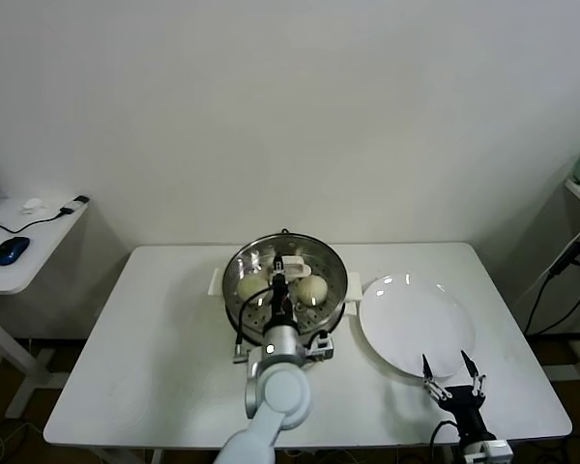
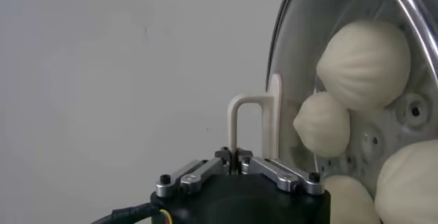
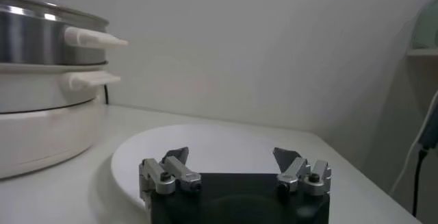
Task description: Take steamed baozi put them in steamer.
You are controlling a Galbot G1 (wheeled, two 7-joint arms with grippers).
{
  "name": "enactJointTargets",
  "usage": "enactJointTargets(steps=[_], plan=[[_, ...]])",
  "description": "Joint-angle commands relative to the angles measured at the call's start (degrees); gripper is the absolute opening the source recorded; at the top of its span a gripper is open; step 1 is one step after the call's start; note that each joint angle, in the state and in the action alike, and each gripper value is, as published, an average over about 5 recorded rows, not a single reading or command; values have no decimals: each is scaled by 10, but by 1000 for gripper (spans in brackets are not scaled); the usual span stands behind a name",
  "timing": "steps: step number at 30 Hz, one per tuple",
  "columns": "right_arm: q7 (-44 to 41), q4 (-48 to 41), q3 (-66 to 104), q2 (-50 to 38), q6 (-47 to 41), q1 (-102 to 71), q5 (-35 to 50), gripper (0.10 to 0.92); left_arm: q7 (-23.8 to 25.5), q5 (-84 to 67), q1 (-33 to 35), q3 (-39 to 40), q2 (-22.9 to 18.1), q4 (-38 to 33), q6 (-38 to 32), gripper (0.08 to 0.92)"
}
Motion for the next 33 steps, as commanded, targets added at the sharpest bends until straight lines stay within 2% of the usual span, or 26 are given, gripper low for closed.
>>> enactJointTargets(steps=[1,10,13,16,20,22,24,29,33], plan=[[1,0,0,0,4,0,0,823,-2,0,4,7,9,-20,-10,174],[3,10,5,-3,-16,-4,-1,823,21,-66,42,32,66,-140,-6,429],[0,11,6,0,-17,-3,-3,823,0,-102,78,27,94,-186,-22,515],[-3,15,8,5,-20,-2,-1,823,-59,-180,124,3,125,-227,-60,602],[-6,29,10,13,-22,-2,5,823,-173,-396,181,-82,148,-271,-135,715],[-11,33,10,16,-18,-4,3,823,-231,-538,199,-153,152,-280,-191,770],[-15,36,8,19,-16,-5,1,823,-269,-684,218,-238,155,-281,-252,805],[-17,37,5,26,-8,-8,-5,823,-256,-980,291,-410,196,-256,-356,822],[-17,33,1,29,-6,-9,-6,823,-252,-1138,339,-425,239,-194,-403,823]])
